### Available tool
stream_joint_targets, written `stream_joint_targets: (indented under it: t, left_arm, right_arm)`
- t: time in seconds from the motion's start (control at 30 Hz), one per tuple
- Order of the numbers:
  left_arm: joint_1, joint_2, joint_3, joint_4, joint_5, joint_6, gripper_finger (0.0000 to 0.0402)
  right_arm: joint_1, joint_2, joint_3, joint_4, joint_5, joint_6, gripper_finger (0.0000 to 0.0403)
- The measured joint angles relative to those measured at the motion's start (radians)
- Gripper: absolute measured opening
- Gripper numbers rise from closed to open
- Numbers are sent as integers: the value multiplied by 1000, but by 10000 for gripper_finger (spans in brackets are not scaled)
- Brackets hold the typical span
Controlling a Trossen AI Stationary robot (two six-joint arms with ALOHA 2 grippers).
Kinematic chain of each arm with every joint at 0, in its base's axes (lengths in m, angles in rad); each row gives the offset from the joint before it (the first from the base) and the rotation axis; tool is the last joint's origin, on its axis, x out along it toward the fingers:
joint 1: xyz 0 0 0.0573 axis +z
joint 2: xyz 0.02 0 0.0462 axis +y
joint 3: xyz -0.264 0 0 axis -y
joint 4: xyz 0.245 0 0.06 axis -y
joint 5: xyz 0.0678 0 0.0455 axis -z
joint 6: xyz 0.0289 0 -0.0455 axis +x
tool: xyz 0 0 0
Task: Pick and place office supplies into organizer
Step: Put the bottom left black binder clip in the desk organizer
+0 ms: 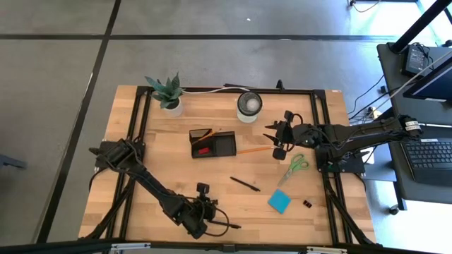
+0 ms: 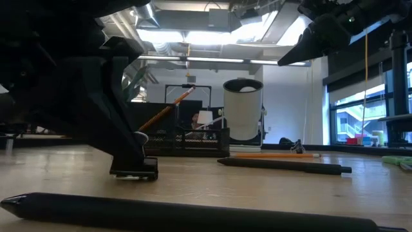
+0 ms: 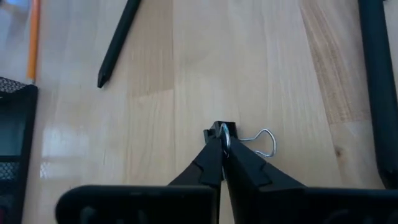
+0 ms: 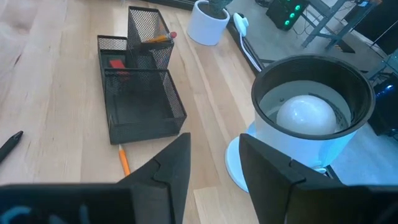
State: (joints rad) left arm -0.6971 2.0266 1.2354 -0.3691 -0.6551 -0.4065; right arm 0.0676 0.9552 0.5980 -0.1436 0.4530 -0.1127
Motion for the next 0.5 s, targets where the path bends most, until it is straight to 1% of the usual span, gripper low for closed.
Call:
stream_joint_targets:
  t: [0.1, 0.2, 0.27, 0.37, 0.5]
  left_arm:
    - [0, 0, 5, -2, -28, 1, 5]
    - [0, -5, 26, -9, -77, 39, 3]
    - [4, -27, 44, -47, -112, 46, 3]
    - [22, -81, 64, -140, -138, -40, 2]
    - [64, -178, 64, -310, -135, -201, 2]
  right_arm:
    - [0, 0, 0, 0, 0, 0, 140]
    - [0, 0, 0, 0, 0, 0, 140]
    - [0, 0, 0, 0, 0, 0, 140]
    - [0, 0, 0, 2, 0, 3, 140]
    - [0, 0, 0, 5, 0, 3, 140]
